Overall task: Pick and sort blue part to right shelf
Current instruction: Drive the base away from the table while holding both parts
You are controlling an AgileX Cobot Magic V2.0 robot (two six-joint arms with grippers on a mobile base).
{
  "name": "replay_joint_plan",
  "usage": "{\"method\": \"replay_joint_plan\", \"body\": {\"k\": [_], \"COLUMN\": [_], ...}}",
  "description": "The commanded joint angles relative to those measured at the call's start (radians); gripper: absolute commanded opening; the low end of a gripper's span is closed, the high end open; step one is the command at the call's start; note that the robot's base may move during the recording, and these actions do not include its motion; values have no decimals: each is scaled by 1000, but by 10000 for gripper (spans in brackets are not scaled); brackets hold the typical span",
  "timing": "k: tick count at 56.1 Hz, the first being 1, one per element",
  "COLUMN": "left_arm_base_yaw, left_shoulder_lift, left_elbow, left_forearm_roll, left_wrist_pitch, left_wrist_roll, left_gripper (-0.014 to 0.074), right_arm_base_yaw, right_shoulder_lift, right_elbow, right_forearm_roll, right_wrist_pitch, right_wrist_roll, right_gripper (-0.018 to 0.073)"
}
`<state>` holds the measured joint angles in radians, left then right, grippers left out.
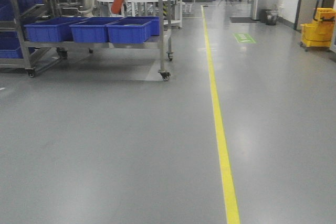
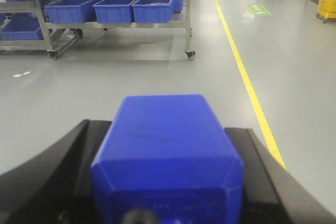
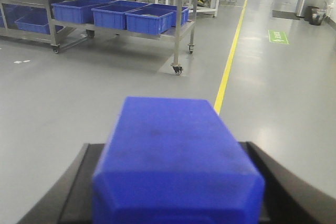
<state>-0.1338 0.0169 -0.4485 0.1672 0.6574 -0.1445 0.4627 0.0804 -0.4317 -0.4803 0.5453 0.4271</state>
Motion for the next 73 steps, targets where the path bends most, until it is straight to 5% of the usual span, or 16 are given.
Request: {"method": "replay_joint_plan", "body": {"k": [1,73], "left_arm_base_yaw": [1,1], "left_shoulder_lift": [19,19], "left_elbow": [-28,-28], "left_forearm_roll": [5,5], "left_wrist_pitch": [-99,-99], "left_wrist_roll": [-7,-7], "left_gripper": [366,366], "right_arm_base_yaw": [-4,-4], "right_shoulder_lift": [17,17], "right_elbow": [-29,-29], "right_forearm_roll": [-34,-34], "right_wrist_pitch": [-88,-87], "right_wrist_roll": [-9,-9], "right_gripper": [237,237]}}
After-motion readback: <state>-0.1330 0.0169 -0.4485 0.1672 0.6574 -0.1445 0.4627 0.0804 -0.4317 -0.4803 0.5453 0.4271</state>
